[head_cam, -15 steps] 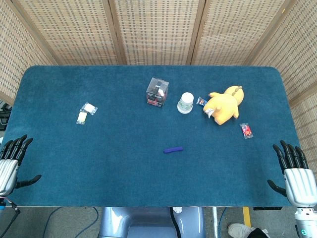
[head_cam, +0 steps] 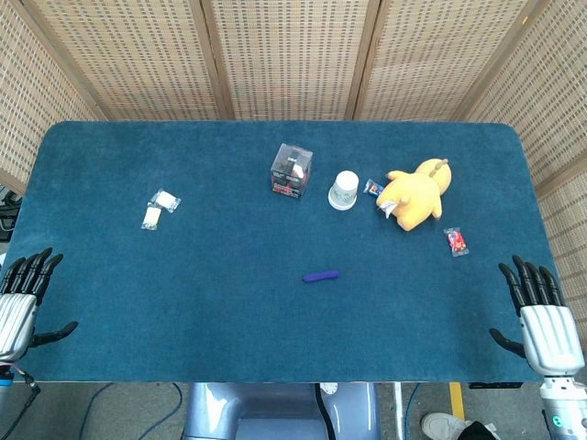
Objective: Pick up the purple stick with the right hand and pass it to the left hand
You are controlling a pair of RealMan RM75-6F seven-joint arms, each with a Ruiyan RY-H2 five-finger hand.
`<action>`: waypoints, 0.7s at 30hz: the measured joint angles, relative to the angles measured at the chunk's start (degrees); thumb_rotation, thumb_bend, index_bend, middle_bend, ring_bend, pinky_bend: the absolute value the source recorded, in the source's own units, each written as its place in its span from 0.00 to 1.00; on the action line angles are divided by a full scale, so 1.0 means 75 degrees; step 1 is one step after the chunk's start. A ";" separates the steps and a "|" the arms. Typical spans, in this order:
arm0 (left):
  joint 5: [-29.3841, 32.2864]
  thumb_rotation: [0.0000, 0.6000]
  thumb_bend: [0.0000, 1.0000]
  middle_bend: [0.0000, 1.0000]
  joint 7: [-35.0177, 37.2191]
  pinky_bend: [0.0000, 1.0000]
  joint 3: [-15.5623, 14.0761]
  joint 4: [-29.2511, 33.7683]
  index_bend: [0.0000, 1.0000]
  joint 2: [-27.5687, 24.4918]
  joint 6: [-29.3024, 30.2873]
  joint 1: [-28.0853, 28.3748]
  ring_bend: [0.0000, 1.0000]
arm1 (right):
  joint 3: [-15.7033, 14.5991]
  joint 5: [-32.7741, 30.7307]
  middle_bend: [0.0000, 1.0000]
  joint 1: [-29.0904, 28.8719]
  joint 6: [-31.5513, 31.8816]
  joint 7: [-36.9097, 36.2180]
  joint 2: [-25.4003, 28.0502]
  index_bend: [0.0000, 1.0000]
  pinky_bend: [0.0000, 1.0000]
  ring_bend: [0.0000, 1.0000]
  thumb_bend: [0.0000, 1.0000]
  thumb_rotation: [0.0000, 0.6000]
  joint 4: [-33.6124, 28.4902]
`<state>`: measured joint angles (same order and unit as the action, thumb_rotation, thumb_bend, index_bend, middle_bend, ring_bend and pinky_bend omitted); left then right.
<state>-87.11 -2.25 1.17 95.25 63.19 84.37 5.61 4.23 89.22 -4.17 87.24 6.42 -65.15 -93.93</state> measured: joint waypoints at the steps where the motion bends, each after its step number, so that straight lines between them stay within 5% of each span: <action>1: 0.0011 1.00 0.00 0.00 -0.0052 0.00 0.0009 -0.0007 0.00 0.0032 0.0000 0.0005 0.00 | 0.0029 -0.0005 0.00 -0.0081 -0.0100 0.0010 -0.0020 0.01 0.00 0.00 0.00 1.00 0.0014; 7: 0.0054 1.00 0.00 0.00 -0.0298 0.00 0.0051 -0.0128 0.00 0.0253 -0.0026 0.0048 0.00 | 0.0295 -0.0154 0.00 -0.0924 -0.1348 -0.0333 -0.0039 0.20 0.00 0.00 0.00 1.00 -0.0220; 11: 0.0190 1.00 0.00 0.00 -0.0481 0.00 0.0084 -0.0211 0.00 0.0369 -0.0109 0.0079 0.00 | 0.0624 -0.0528 0.00 -0.1882 -0.2759 -0.0742 -0.0127 0.29 0.00 0.00 0.12 1.00 -0.0492; 21: 0.0632 1.00 0.00 0.00 -0.0687 0.00 0.0252 -0.0453 0.00 0.0591 -0.0335 0.0176 0.00 | 0.1231 -0.2617 0.00 -0.3905 -0.4811 0.0700 -0.1938 0.36 0.00 0.00 0.34 1.00 0.0305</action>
<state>-82.36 -7.40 3.06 91.85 67.62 81.86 6.93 13.46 69.60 -33.46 51.16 11.67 -79.69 -91.65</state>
